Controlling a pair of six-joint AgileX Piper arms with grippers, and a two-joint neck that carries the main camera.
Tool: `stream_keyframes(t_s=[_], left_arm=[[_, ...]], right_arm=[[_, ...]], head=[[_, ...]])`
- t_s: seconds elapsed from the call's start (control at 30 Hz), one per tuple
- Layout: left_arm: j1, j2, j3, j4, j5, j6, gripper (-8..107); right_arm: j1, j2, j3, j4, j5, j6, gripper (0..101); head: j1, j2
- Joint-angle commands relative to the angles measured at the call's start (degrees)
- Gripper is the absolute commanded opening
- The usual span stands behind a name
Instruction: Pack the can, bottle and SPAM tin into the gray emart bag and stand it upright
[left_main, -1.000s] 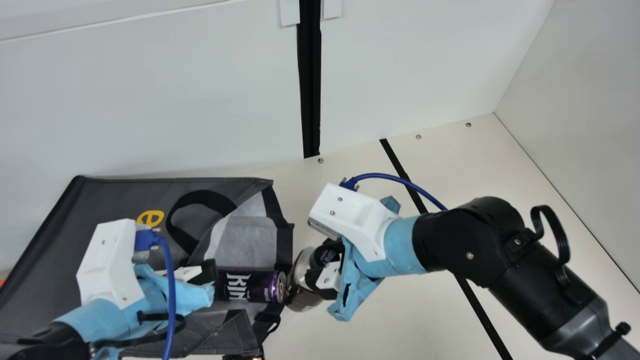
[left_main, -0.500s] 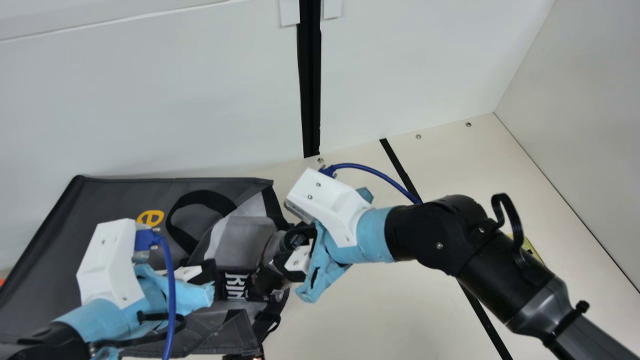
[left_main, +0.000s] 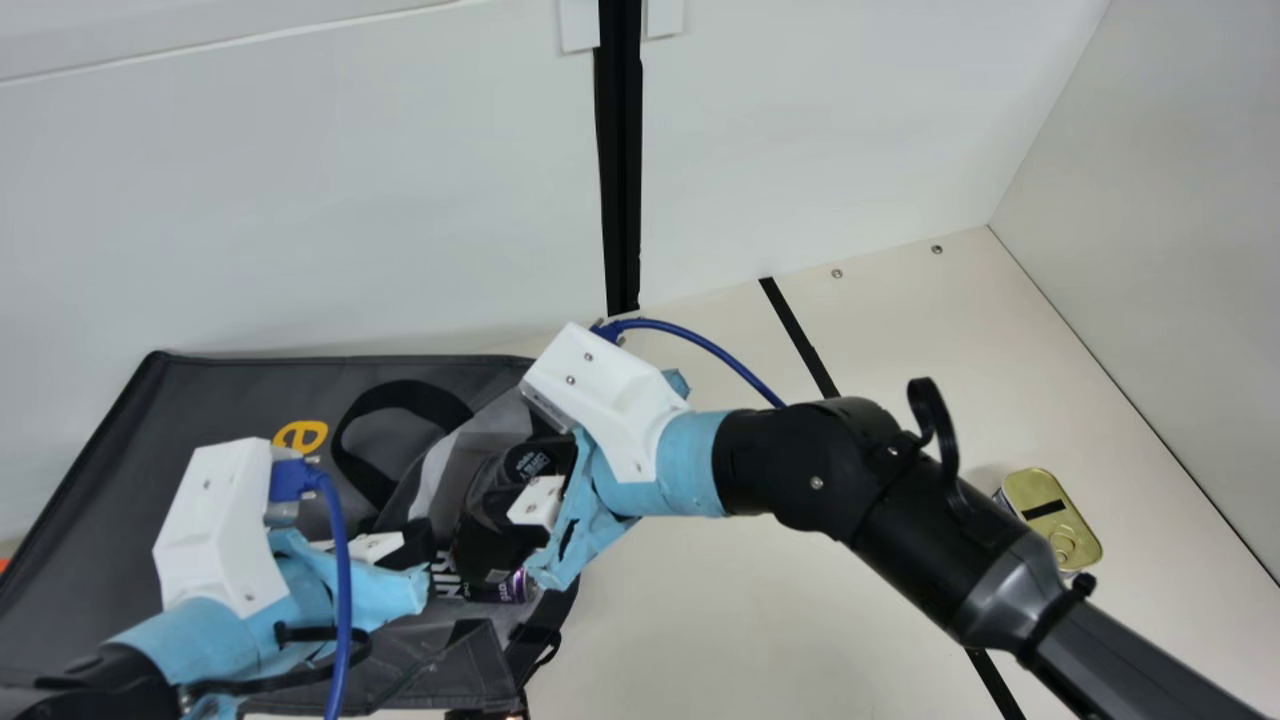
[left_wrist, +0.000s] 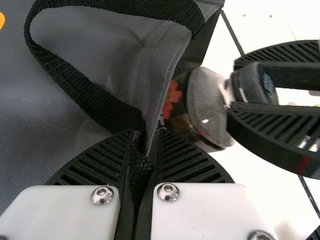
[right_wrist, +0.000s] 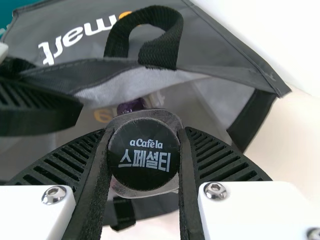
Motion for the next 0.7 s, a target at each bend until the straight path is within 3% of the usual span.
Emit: stream_keyframes(t_s=[0.0, 0.37, 0.67], left_arm=[[0.00, 0.00, 0.00, 0.00, 0.00, 0.00, -8], [0.00, 0.00, 0.00, 0.00, 0.00, 0.00, -8], [0.00, 0.00, 0.00, 0.00, 0.00, 0.00, -8]], right_arm=[[0.21, 0.43, 0.25, 0.84, -1.25, -0.67, 0], [1.39, 3.82, 1.28, 8.00, -7.04, -5.96, 0], [2.48, 6.68, 1.68, 16.83, -10.36, -12.51, 0]], head=[[-1.30, -0.05], [-1.30, -0.05], [-1.30, -0.05]])
